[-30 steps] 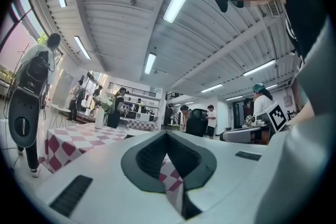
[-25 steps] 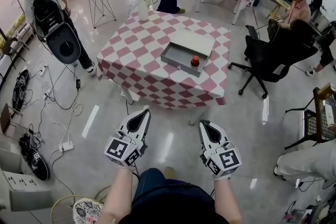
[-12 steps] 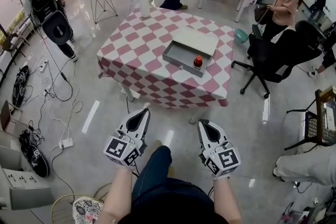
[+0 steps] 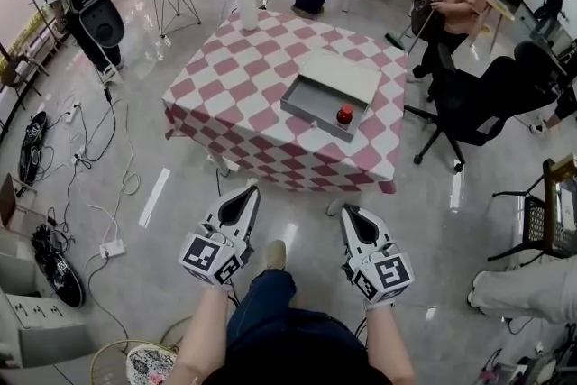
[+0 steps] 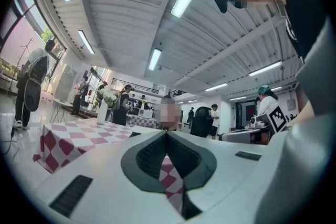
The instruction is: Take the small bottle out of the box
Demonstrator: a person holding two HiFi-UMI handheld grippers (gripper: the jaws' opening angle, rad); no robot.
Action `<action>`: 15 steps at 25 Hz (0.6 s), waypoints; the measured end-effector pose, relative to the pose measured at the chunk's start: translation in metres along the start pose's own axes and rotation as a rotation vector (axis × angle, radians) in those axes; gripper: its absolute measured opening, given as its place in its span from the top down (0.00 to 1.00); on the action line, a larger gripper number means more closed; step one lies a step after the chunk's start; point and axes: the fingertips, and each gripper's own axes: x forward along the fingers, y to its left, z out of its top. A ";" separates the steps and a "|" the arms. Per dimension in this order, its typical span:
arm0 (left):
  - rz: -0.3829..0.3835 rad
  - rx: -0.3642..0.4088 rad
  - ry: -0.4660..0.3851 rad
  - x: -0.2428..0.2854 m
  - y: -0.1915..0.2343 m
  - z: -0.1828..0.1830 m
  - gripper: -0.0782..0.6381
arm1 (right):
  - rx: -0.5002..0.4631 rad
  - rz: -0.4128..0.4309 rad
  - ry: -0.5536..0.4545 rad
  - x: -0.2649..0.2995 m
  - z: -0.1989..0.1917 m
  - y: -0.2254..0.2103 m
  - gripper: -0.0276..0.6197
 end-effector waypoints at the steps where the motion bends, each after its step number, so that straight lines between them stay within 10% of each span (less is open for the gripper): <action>1: -0.002 0.000 -0.001 0.005 0.003 0.002 0.89 | 0.000 -0.003 0.000 0.004 0.001 -0.003 0.95; 15: -0.090 -0.013 0.023 0.098 0.043 0.004 0.89 | 0.000 -0.060 0.018 0.069 0.014 -0.061 0.95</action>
